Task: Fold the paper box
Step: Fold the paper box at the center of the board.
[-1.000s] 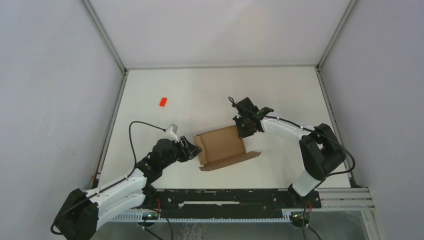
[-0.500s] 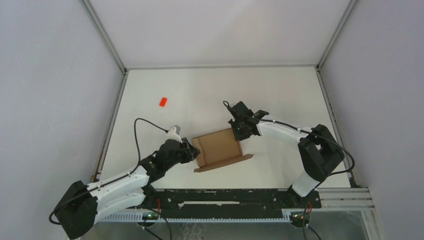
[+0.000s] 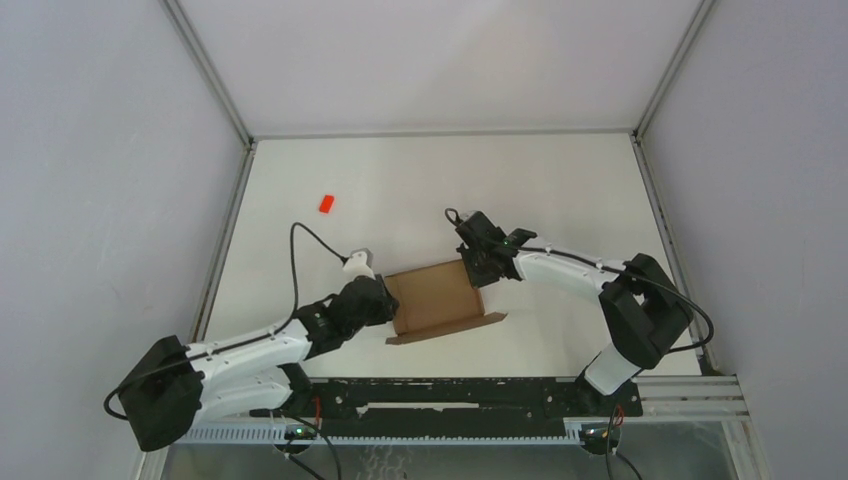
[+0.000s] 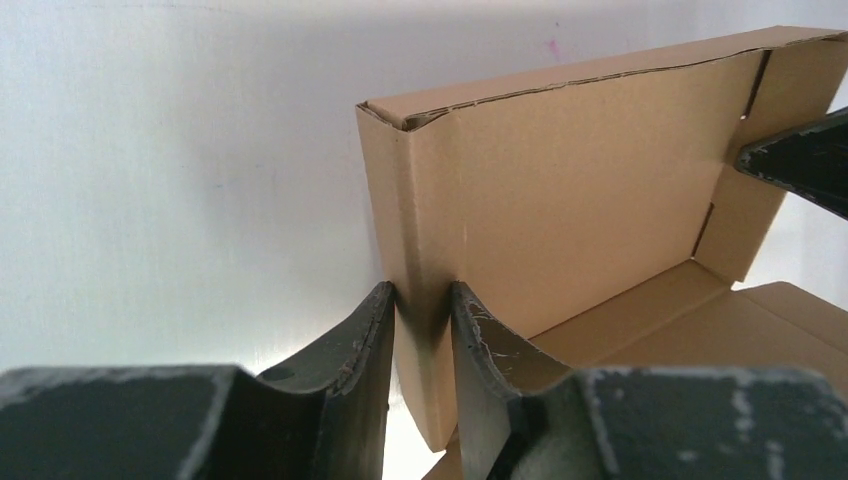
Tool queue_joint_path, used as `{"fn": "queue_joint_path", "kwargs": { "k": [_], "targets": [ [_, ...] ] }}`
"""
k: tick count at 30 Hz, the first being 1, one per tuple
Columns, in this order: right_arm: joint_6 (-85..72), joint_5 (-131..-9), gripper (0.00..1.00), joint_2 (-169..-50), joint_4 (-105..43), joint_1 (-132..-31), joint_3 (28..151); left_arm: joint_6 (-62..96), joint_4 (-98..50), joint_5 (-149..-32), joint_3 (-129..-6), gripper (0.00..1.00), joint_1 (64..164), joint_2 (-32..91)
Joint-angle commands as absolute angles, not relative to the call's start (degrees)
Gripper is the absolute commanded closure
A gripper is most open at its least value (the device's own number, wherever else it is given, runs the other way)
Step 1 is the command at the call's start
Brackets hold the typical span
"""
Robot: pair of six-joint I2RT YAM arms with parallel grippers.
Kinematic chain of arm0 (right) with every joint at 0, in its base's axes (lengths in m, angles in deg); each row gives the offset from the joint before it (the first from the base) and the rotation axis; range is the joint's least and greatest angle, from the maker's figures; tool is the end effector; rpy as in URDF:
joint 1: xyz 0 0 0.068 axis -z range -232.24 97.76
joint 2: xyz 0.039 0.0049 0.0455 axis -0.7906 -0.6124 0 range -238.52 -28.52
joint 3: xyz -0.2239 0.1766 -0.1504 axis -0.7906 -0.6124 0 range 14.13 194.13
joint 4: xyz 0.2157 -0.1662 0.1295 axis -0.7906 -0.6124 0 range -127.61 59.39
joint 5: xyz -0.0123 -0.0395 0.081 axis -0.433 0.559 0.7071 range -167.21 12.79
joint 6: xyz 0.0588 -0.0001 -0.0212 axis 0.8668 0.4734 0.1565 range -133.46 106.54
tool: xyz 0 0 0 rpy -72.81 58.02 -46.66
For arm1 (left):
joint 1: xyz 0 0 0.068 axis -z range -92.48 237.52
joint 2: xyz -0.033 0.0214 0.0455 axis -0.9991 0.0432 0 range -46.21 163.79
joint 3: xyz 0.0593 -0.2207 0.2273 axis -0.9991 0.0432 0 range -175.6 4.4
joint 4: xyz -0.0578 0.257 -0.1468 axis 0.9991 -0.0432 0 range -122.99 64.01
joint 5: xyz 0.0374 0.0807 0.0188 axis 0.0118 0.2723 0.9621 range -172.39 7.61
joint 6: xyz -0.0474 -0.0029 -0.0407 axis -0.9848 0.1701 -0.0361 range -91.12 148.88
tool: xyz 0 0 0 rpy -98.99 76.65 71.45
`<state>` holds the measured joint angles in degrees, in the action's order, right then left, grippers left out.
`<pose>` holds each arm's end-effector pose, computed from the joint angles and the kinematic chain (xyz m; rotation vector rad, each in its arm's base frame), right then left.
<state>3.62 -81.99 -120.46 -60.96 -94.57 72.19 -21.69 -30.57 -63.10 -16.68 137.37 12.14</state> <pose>0.2656 0.2363 0.2085 -0.5655 2.6432 0.2083 0.1465 -0.1491 0.1760 -0.1894 2.3028 -0.5403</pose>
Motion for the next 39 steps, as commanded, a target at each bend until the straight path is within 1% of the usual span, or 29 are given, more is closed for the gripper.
{"fn": "queue_joint_path", "kwargs": {
  "k": [1,5,10,13,17,23,30,36,39],
  "targets": [
    [4.70,-81.36,0.96,-118.16,-58.47,-96.58,71.61,-21.27,-32.34,-57.52,-21.57,0.68,139.14,14.30],
    [4.89,-82.34,0.96,-117.93,-58.51,-97.44,71.56,-20.88,-35.23,-54.26,-23.84,0.73,140.93,15.77],
    [5.43,-84.78,0.96,-117.05,-58.92,-99.28,71.41,-20.68,-39.59,-49.30,-26.81,0.86,142.96,17.69],
    [6.53,-86.50,0.96,-115.37,-58.25,-100.70,69.82,-20.78,-41.37,-46.46,-27.49,0.90,143.86,17.91],
    [7.35,-88.15,0.96,-113.25,-57.67,-101.87,67.85,-20.33,-42.96,-43.04,-27.50,0.94,144.40,16.87],
    [8.13,-89.98,0.96,-109.62,-58.83,-103.63,67.22,-17.51,-45.17,-37.00,-28.21,0.95,145.86,15.11],
    [9.59,-92.19,0.95,-107.23,-60.69,-106.69,67.17,-16.72,-46.82,-28.47,-28.55,0.96,149.95,12.90],
    [11.21,-95.00,0.95,-103.65,-61.44,-110.15,65.56,-15.73,-46.40,-23.01,-27.01,0.94,153.02,7.36],
    [12.06,-97.30,0.95,-101.04,-62.38,-111.95,64.56,-13.19,-43.86,-22.45,-24.99,0.91,153.93,3.54]
  ]
}}
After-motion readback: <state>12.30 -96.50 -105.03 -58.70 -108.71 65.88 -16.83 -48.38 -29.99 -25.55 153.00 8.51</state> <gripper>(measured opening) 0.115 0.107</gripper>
